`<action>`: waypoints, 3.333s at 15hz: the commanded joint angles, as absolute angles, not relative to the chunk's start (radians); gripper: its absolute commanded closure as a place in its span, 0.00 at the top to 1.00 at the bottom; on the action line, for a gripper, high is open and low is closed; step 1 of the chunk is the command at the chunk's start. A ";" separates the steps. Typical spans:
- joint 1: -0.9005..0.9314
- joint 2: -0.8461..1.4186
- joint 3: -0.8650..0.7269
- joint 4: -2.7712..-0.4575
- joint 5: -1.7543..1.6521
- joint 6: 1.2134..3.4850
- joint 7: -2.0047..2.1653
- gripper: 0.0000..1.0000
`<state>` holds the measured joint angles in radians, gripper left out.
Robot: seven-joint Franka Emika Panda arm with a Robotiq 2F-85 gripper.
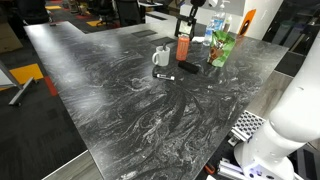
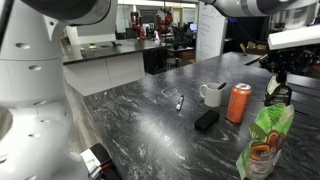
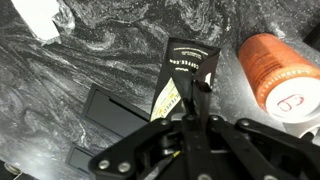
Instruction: Move the black bag forward
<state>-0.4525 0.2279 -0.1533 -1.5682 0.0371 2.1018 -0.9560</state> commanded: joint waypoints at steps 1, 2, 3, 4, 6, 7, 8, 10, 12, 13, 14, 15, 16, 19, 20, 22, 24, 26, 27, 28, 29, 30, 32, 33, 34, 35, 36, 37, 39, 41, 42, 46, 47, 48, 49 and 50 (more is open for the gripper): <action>-0.382 0.082 -0.201 -1.734 -0.059 2.234 -0.818 0.00; -0.368 0.053 -0.210 -1.758 -0.094 2.257 -0.771 0.00; -0.355 0.024 -0.216 -1.780 -0.125 2.263 -0.729 0.00; -0.343 -0.003 -0.221 -1.798 -0.156 2.261 -0.685 0.00; -0.321 -0.054 -0.224 -1.827 -0.228 2.232 -0.593 0.00; -0.310 -0.079 -0.221 -1.837 -0.258 2.213 -0.553 0.00; -0.300 -0.104 -0.218 -1.850 -0.275 2.191 -0.527 0.00; -0.278 -0.152 -0.212 -1.880 -0.293 2.151 -0.487 0.00; -0.255 -0.195 -0.212 -1.912 -0.284 2.117 -0.477 0.00; -0.244 -0.215 -0.213 -1.930 -0.270 2.101 -0.487 0.00; -0.232 -0.235 -0.215 -1.948 -0.260 2.085 -0.497 0.00; -0.218 -0.254 -0.218 -1.968 -0.239 2.069 -0.520 0.00; -0.206 -0.271 -0.219 -1.990 -0.228 2.058 -0.531 0.00; -0.165 -0.314 -0.221 -2.062 -0.187 2.038 -0.575 0.00; -0.153 -0.323 -0.225 -2.090 -0.172 2.046 -0.588 0.00; -0.134 -0.334 -0.240 -2.146 -0.130 2.092 -0.629 0.00; -0.122 -0.334 -0.268 -2.189 -0.071 2.129 -0.690 0.00; -0.117 -0.319 -0.308 -2.222 0.003 2.155 -0.769 0.00; -0.117 -0.313 -0.324 -2.238 0.037 2.161 -0.804 0.00; -0.119 -0.312 -0.336 -2.256 0.063 2.169 -0.834 0.00; -0.123 -0.315 -0.338 -2.273 0.076 2.170 -0.845 0.00; -0.127 -0.316 -0.333 -2.286 0.075 2.167 -0.842 0.00; -0.131 -0.318 -0.310 -2.313 0.053 2.164 -0.799 0.00; -0.131 -0.324 -0.298 -2.327 0.046 2.164 -0.776 0.00; -0.131 -0.333 -0.283 -2.345 0.037 2.172 -0.746 0.00; -0.131 -0.341 -0.267 -2.364 0.026 2.183 -0.714 0.00; -0.130 -0.349 -0.249 -2.379 0.014 2.192 -0.674 0.00; -0.127 -0.356 -0.232 -2.395 0.004 2.207 -0.638 0.00; -0.123 -0.373 -0.205 -2.420 -0.023 2.225 -0.571 0.00; -0.119 -0.400 -0.183 -2.447 -0.053 2.242 -0.511 0.00; -0.115 -0.412 -0.177 -2.459 -0.066 2.250 -0.487 0.00; -0.104 -0.432 -0.181 -2.477 -0.093 2.253 -0.449 0.00; -0.103 -0.434 -0.185 -2.480 -0.095 2.256 -0.448 0.00; -0.103 -0.433 -0.189 -2.479 -0.093 2.253 -0.451 0.27; -0.102 -0.434 -0.192 -2.479 -0.092 2.255 -0.455 0.28; -0.102 -0.433 -0.195 -2.478 -0.091 2.255 -0.459 0.32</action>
